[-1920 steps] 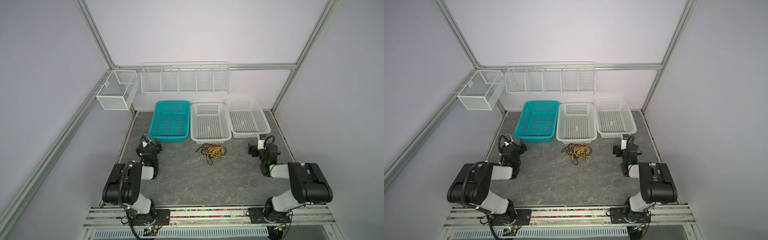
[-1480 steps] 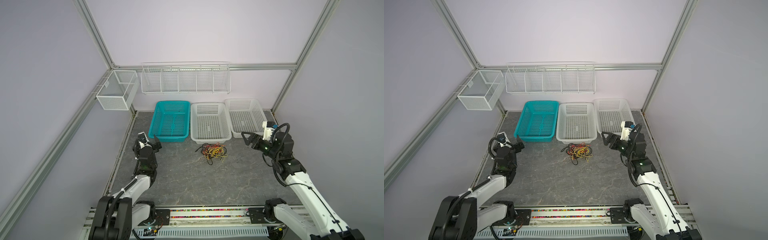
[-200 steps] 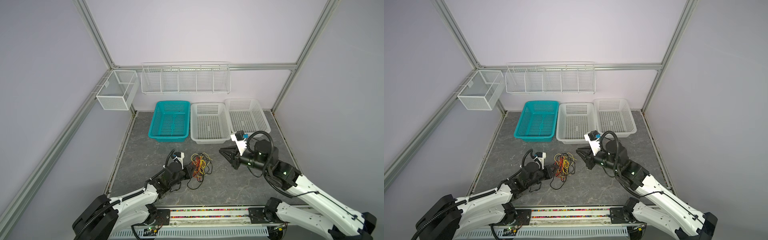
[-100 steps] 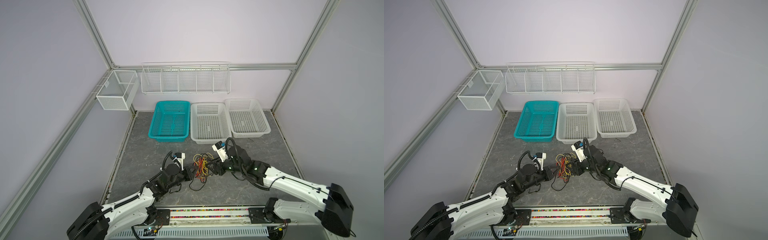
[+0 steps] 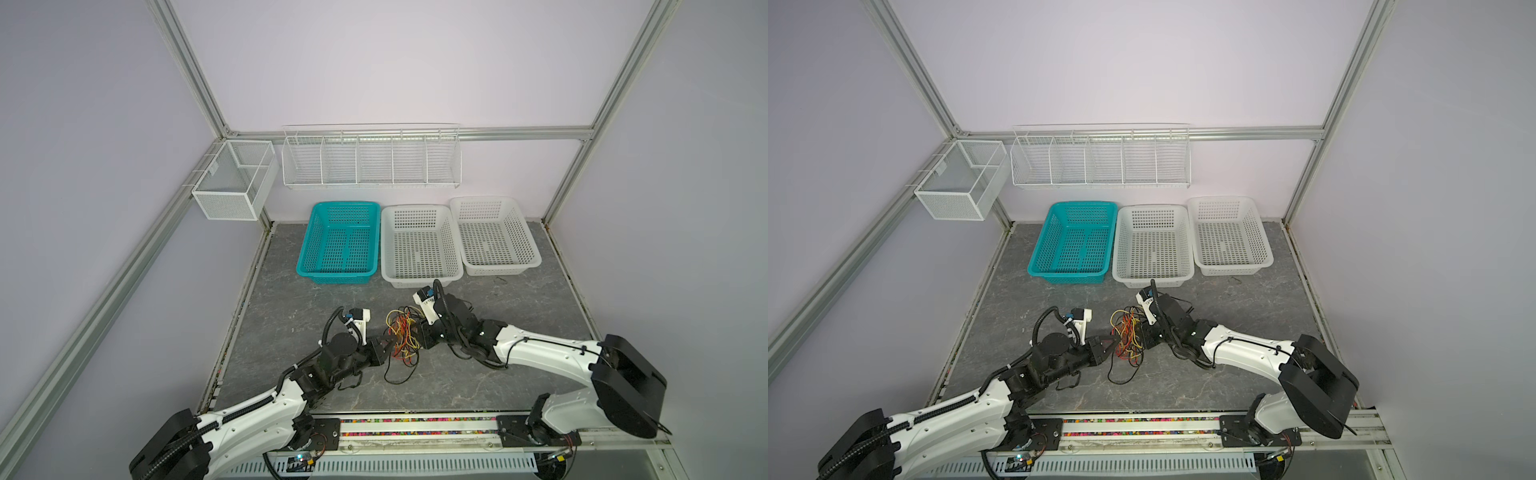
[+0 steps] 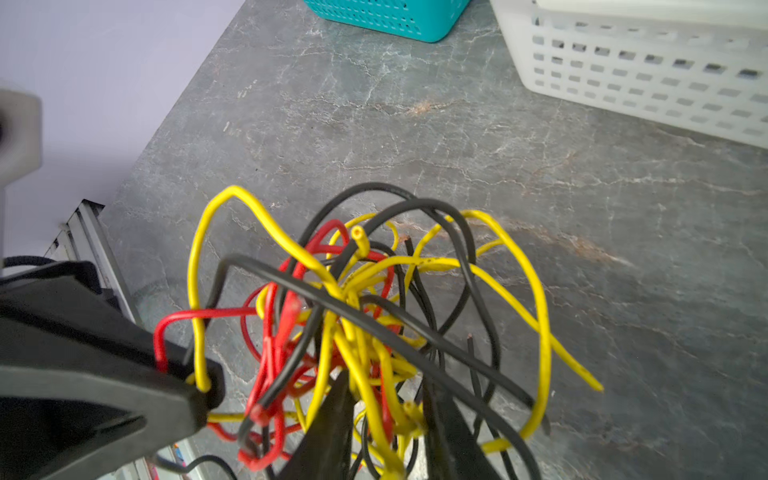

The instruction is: Untangle the cables

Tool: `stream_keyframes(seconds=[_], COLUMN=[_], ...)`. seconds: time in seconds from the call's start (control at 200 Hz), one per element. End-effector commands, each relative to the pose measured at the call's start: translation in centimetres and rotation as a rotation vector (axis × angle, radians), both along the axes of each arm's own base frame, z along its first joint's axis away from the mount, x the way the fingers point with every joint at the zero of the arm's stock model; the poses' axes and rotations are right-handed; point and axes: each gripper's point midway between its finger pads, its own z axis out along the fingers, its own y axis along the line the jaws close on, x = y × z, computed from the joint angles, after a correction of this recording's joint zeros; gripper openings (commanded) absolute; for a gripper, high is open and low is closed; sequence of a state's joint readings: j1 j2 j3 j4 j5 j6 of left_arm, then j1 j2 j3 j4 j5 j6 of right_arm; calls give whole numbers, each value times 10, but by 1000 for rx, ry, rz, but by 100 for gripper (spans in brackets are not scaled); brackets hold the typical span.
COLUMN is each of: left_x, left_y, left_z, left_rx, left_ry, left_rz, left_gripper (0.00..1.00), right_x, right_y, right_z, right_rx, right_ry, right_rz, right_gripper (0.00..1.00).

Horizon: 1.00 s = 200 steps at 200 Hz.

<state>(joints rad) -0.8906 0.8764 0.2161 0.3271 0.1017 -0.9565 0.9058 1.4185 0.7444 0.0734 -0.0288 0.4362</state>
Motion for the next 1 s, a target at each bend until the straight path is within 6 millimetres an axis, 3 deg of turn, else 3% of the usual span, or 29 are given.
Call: stream_keyframes(seconds=[0.0,0.1,0.25,0.39,0.485,0.595,0.765,0.995], left_x=[-5,-4,-1,4,7,8,6,3], left_y=[-6,-2,15,39,60,71,56,8], left_z=[19,18,4,5,6,16,29,39], left_rx=[-76,-61,30,81,141,136,78,5], left_ry=[-34,-39,-26,-53,-61,-86,-111,-80], left_rz=[-29,-16,51,149,228,267,205,34], left_gripper=[0,0,0,0,10,32,46,71], right_x=[7,5,1,-2,-1,3,-6,-14], right_y=[0,-11,-33,-53,-68,-84,-70,-57], right_z=[13,15,23,30,28,24,29,30], right_rx=[39,16,-1,8,11,39,116,165], right_ry=[-74,-102,-143,-161,-154,-140,-123,-100], right_rz=[-7,-16,-46,-61,-77,-111,-24,52], right_gripper=[15,6,6,6,6,6,6,6])
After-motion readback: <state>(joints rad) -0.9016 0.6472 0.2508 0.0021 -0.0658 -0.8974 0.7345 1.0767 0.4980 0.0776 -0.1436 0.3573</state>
